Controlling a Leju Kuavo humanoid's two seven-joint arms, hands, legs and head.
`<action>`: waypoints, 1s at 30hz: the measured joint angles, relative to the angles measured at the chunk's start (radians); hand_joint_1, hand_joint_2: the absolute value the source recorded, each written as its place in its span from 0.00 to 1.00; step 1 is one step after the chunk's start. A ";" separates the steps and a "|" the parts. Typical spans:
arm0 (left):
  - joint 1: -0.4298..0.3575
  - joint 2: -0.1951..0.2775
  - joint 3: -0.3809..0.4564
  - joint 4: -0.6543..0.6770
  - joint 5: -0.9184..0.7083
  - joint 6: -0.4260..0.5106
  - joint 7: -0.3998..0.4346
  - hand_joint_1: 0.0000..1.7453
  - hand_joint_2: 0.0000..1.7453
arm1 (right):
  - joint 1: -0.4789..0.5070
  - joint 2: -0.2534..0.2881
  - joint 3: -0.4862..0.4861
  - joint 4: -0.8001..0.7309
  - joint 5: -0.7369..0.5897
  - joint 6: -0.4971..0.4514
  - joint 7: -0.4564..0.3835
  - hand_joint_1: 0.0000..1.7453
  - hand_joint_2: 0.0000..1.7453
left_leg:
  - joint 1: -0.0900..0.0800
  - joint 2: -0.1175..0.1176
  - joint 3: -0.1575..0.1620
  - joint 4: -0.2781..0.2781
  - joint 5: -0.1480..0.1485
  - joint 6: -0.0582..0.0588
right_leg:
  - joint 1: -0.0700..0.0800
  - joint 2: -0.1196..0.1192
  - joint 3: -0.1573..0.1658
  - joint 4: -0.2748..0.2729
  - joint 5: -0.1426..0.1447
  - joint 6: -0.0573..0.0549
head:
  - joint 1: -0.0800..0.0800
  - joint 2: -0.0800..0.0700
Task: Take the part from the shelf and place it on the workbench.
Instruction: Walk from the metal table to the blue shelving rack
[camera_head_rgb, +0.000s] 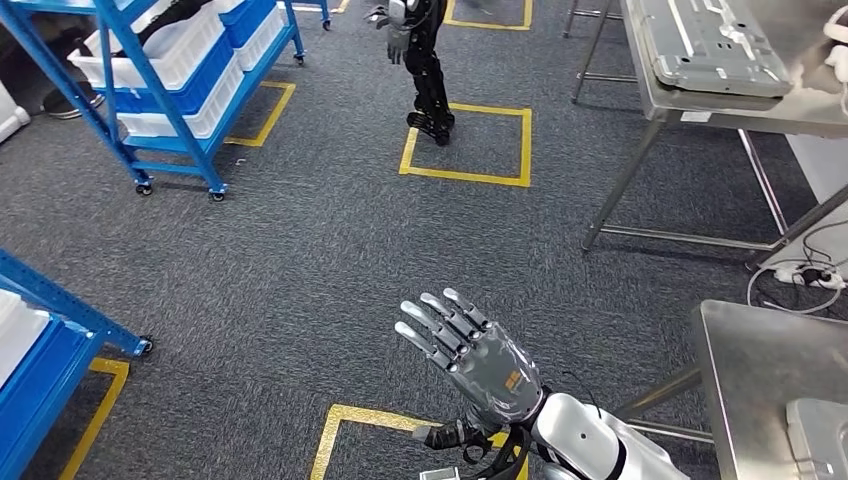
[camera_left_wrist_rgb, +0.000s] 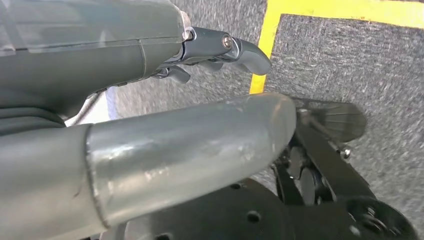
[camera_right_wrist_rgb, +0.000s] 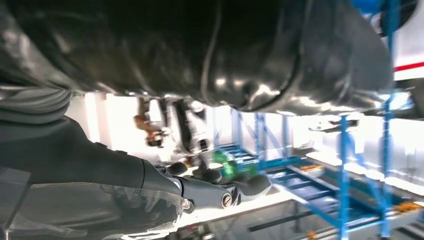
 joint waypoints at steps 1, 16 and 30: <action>0.001 0.000 0.002 0.000 -0.001 0.001 -0.001 0.00 0.00 | 0.004 -0.004 0.000 -0.001 0.000 -0.001 0.000 0.00 0.00 | 0.001 0.003 -0.008 0.021 0.000 -0.002 | 0.001 -0.015 0.000 0.001 -0.002 0.001 | 0.000 0.000; -0.004 0.001 0.011 0.000 -0.027 0.007 0.011 0.00 0.00 | 0.008 -0.020 -0.007 -0.013 -0.013 0.009 -0.005 0.00 0.00 | -0.009 -0.033 0.148 -0.269 0.121 0.049 | -0.004 0.025 -0.125 0.300 -0.158 0.049 | 0.002 0.000; -0.005 0.001 0.011 0.000 -0.043 0.000 0.023 0.00 0.00 | 0.008 -0.023 -0.022 -0.014 -0.013 0.005 -0.010 0.00 0.00 | -0.006 -0.005 0.023 -0.035 0.002 0.001 | -0.001 0.011 -0.010 -0.001 0.007 -0.001 | -0.001 0.000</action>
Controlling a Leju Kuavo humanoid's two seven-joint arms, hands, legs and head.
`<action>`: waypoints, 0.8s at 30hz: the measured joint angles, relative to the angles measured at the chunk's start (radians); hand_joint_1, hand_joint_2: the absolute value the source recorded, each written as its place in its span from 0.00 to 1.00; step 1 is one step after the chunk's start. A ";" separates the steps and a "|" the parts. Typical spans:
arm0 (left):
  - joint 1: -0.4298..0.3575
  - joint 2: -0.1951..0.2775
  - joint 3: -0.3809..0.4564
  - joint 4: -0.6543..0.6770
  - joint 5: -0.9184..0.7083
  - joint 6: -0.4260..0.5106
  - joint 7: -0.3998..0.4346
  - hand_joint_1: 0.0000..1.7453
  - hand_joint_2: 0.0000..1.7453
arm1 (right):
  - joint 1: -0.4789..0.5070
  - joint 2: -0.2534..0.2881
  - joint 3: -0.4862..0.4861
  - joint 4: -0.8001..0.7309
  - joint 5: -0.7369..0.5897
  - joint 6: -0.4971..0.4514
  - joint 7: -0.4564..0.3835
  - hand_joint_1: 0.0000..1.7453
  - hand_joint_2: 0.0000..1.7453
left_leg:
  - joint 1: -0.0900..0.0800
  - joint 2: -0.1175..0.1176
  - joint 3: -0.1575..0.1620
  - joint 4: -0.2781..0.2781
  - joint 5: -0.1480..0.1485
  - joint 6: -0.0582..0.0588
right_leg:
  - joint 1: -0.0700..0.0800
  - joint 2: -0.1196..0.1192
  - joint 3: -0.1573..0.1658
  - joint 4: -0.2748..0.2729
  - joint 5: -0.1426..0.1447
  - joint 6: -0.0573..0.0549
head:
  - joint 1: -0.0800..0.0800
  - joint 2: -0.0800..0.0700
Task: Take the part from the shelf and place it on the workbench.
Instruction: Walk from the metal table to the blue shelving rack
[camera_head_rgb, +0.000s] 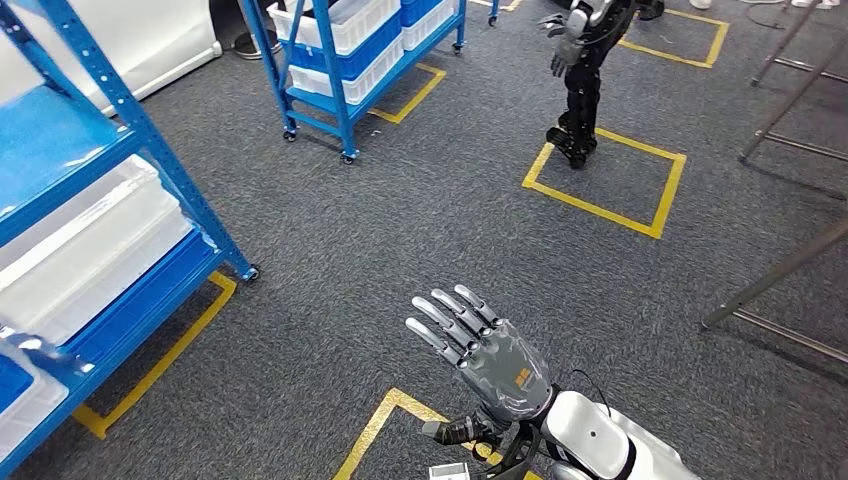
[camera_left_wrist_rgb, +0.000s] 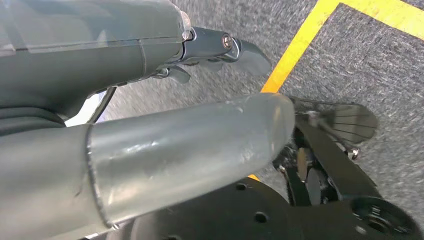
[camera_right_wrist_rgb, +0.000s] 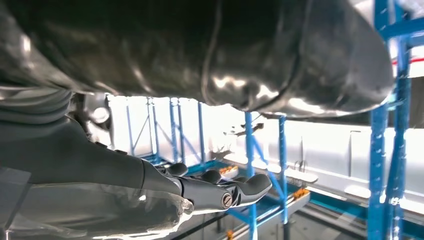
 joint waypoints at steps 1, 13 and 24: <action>0.000 0.000 0.000 0.000 -0.003 0.000 0.001 0.00 0.00 | 0.001 0.000 0.000 0.000 0.000 0.000 0.000 0.00 0.00 | 0.001 0.007 -0.021 0.043 -0.012 -0.002 | 0.001 -0.016 0.000 0.001 -0.002 -0.001 | 0.000 0.000; 0.000 0.000 -0.002 0.000 -0.037 0.004 0.026 0.00 0.00 | 0.000 -0.001 0.000 0.000 0.003 -0.003 0.002 0.00 0.00 | -0.005 0.031 0.132 -0.241 0.120 0.048 | 0.004 -0.039 -0.016 0.092 -0.081 0.043 | 0.002 0.000; 0.013 -0.041 -0.031 0.000 -0.086 0.015 -0.015 0.00 0.00 | 0.016 0.000 0.000 -0.002 0.037 0.006 0.051 0.00 0.00 | -0.002 -0.116 0.113 -0.222 0.119 0.034 | -0.001 0.102 -0.021 0.027 -0.005 0.030 | 0.002 0.000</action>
